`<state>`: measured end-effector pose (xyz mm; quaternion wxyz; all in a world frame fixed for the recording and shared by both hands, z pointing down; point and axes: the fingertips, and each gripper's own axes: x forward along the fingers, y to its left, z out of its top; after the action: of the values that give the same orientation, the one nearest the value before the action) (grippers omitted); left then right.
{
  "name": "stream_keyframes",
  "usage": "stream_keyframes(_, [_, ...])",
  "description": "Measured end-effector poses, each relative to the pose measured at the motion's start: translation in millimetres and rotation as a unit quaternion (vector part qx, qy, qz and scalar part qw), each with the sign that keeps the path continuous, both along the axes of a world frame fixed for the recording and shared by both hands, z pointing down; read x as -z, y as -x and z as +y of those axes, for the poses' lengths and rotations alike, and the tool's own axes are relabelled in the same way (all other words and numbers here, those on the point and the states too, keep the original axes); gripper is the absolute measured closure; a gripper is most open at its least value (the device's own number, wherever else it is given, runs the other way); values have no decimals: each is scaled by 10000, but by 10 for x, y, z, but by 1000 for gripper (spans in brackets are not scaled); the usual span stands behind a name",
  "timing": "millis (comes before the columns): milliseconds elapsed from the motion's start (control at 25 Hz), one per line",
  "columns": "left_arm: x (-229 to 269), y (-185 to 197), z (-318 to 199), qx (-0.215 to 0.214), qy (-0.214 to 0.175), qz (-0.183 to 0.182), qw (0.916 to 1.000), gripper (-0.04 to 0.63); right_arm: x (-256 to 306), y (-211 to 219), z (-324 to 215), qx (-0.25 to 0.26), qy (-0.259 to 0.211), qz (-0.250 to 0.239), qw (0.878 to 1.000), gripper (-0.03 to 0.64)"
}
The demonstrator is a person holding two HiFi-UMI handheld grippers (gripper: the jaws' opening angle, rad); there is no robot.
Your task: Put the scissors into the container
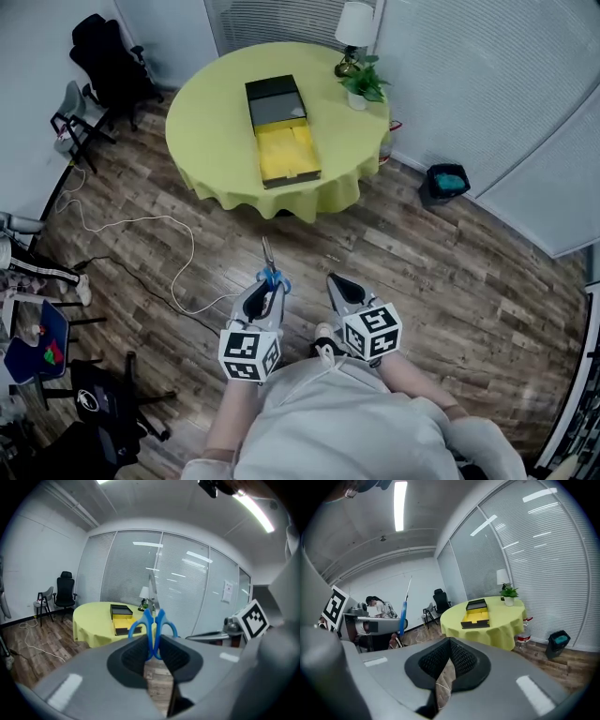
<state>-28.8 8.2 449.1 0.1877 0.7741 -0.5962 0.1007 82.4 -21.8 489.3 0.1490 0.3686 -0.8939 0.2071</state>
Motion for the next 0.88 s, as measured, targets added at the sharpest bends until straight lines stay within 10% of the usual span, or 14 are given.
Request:
stream_keyframes(360, [-136,-269,-718,38,220,59,9997,518,-144,-349,-766,-69,189,11,9998,618])
stream_keyframes(880, [-322,255,-2134,-117,273,127,9995,518,-248,202,-2068,-80,171,194,9996,618])
